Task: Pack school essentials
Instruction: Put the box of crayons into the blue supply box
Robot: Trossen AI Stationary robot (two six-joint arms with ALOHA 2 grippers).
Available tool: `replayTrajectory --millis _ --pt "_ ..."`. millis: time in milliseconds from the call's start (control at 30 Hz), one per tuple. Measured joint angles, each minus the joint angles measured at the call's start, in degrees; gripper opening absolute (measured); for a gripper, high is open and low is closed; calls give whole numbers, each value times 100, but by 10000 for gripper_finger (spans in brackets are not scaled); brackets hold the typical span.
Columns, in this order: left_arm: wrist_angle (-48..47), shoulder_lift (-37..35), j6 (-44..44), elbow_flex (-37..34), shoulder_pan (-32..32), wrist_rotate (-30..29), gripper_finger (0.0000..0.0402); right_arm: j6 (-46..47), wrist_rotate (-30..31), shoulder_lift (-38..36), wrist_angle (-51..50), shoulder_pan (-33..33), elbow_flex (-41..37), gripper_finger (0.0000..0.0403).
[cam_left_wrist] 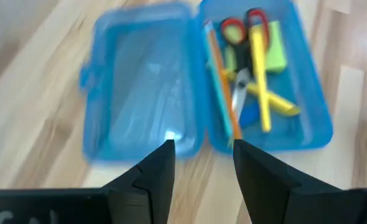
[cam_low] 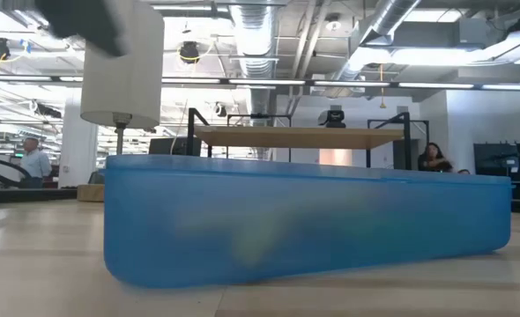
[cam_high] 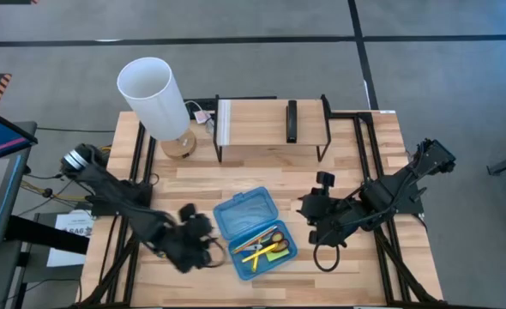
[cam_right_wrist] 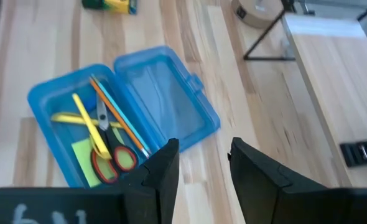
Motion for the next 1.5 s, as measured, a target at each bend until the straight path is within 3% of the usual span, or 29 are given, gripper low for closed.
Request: replayTrajectory --millis 167,333,533,667,867,1033,1233,1500 --pt "-17 -819 -1878 -1202 -677 -155 148 -240 -1 2 312 -16 0 160" --pt "-163 -1077 -3152 -1853 -1257 -52 148 -347 -4 4 521 -107 0 158" --pt "-688 -1055 -4105 -1925 -1600 649 148 -831 -186 437 1021 -294 -7 161" --pt "-1097 -1022 -4576 -1925 -1659 1497 148 -1137 -370 865 1152 -385 -2 162" --pt "-1637 -789 -4940 -1925 -1657 2565 148 -1388 -839 1405 1394 -570 -4 160" --pt "-1733 -619 -4987 -1925 -1657 3059 148 -1751 -1637 1712 1988 -718 -4 158" --pt "-2066 -375 -5110 -1925 -1657 3747 148 -2415 -2903 2129 3428 -932 2 153" --pt "-1713 53 -4648 -1923 -1622 3627 148 -2563 -3125 2652 3849 -1257 0 154"
